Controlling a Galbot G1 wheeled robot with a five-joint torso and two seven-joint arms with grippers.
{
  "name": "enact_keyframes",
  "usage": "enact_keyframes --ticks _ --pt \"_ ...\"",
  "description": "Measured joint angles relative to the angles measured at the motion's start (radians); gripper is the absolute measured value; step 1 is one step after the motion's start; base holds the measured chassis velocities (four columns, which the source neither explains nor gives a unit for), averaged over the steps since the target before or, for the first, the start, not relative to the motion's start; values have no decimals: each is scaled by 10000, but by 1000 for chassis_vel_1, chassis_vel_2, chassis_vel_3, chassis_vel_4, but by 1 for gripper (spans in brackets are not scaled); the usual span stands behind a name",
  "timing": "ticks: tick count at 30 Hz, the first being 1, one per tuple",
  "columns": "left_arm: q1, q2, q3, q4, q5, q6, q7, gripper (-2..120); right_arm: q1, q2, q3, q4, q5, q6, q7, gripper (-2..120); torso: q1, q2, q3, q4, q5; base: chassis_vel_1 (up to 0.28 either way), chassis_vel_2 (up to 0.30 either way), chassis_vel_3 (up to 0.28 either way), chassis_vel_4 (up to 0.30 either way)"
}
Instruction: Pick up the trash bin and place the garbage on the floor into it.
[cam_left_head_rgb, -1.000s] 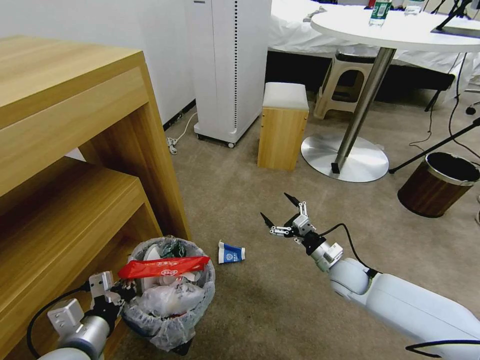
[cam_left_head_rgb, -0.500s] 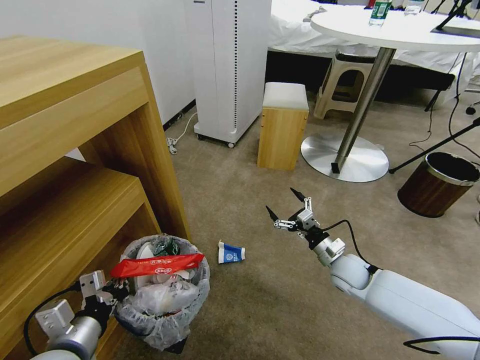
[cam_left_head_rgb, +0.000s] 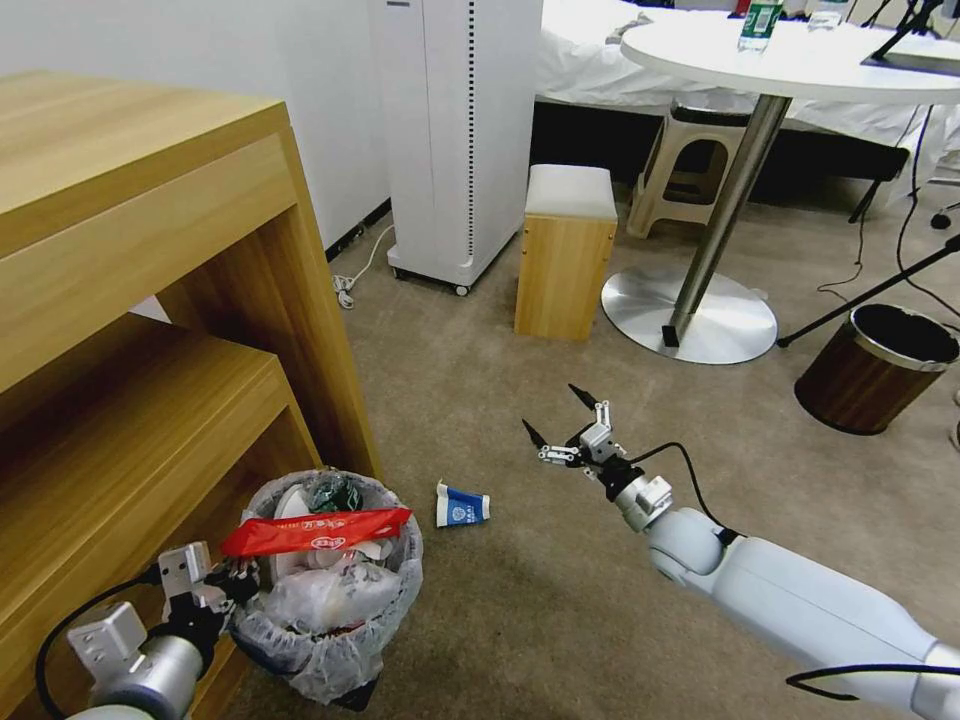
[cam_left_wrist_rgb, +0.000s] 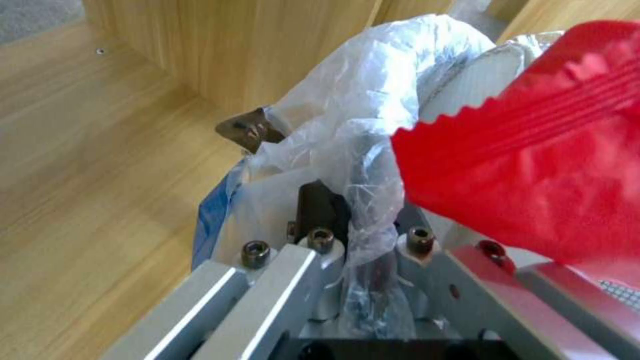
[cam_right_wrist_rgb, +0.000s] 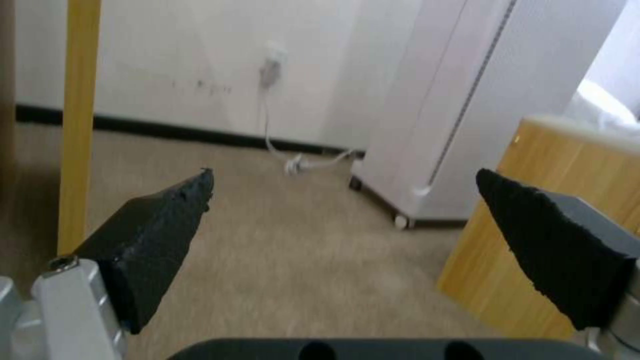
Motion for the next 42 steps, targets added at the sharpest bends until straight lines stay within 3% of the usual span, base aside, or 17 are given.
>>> enact_keyframes --ticks 12,20,28,31,42 --pt "42 -51 28 -44 -11 4 1 3 461 786 -1049 -2244 863 -220 -654 100 1 0 0 -1 0 0 0 0 0" --pt "107 -100 18 -137 -11 2 11 3 849 1267 -1523 -2916 1163 -683 -677 100 0 0 0 -1 0 0 0 0 0" --pt "261 -192 5 -275 36 -3 32 3 999 2552 -1837 -4591 822 -547 -991 100 1 0 0 -2 2 0 0 0 0" --pt "320 -247 -19 -293 81 -17 54 3 1004 3472 -1886 -5568 436 -240 -1084 100 1 0 1 2 6 0 0 0 0" --pt "321 -322 33 -357 101 -58 68 3 1014 4331 -1756 -6670 -20 159 -1224 100 0 0 0 1 1 0 0 0 0"
